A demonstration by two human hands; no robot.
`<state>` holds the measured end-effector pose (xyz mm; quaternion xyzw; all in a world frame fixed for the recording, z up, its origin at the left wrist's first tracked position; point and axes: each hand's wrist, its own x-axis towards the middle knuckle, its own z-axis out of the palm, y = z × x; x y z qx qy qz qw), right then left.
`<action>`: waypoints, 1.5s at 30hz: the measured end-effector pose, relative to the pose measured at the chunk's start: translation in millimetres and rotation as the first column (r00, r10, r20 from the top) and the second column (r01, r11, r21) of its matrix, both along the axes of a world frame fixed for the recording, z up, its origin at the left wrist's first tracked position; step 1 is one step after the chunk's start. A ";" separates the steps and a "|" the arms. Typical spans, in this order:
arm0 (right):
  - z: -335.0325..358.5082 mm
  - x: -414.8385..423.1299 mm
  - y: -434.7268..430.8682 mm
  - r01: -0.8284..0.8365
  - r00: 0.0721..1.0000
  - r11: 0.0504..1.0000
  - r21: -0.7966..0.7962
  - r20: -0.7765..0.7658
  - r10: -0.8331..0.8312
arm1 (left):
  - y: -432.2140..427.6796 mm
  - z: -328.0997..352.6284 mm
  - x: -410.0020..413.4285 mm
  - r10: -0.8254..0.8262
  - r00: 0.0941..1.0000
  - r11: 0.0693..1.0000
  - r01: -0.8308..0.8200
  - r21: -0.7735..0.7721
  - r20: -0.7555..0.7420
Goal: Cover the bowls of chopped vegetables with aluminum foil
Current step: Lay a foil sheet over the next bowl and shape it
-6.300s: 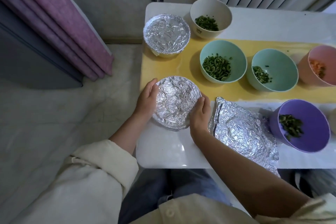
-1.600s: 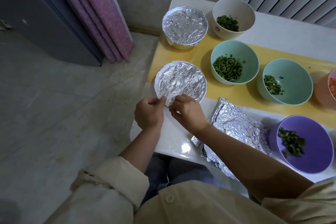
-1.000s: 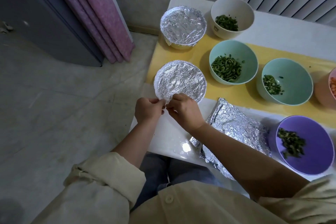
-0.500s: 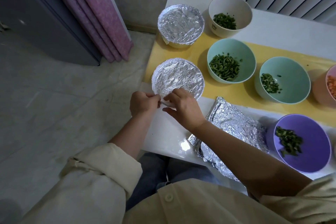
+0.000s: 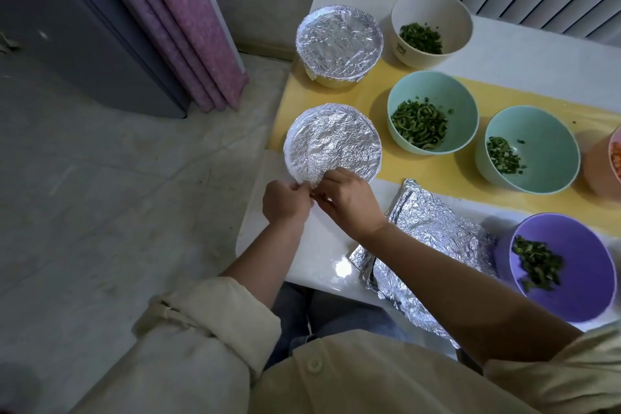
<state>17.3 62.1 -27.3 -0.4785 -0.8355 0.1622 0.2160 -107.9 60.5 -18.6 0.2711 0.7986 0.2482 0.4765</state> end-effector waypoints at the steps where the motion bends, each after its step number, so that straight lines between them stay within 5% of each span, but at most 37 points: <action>1: -0.1 -0.2 1.0 0.011 1.000 1.000 -0.007 -0.002 -0.011 | 1.8 -0.9 -0.2 -0.002 1.000 1.000 0.002 0.000 0.007; 7: 3.7 0.6 0.8 0.042 0.999 0.998 -0.038 -0.008 -0.042 | 5.8 11.2 -2.4 0.008 0.992 1.000 -0.004 -0.028 0.128; 20: 4.8 -1.7 -2.5 0.059 0.997 0.997 -0.042 -0.053 -0.062 | 16.5 9.4 -5.6 -0.170 0.985 0.985 0.170 0.019 0.003; 32: 5.9 16.7 -5.3 -0.044 0.999 0.999 -0.025 0.000 0.044 | 32.4 16.4 -21.4 -0.319 0.947 0.945 0.314 -0.096 -0.040; 45: -0.4 5.6 -7.5 -0.033 0.999 0.999 -0.034 -0.021 0.033 | 6.1 0.4 -3.0 -0.165 0.981 0.982 0.173 -0.073 0.104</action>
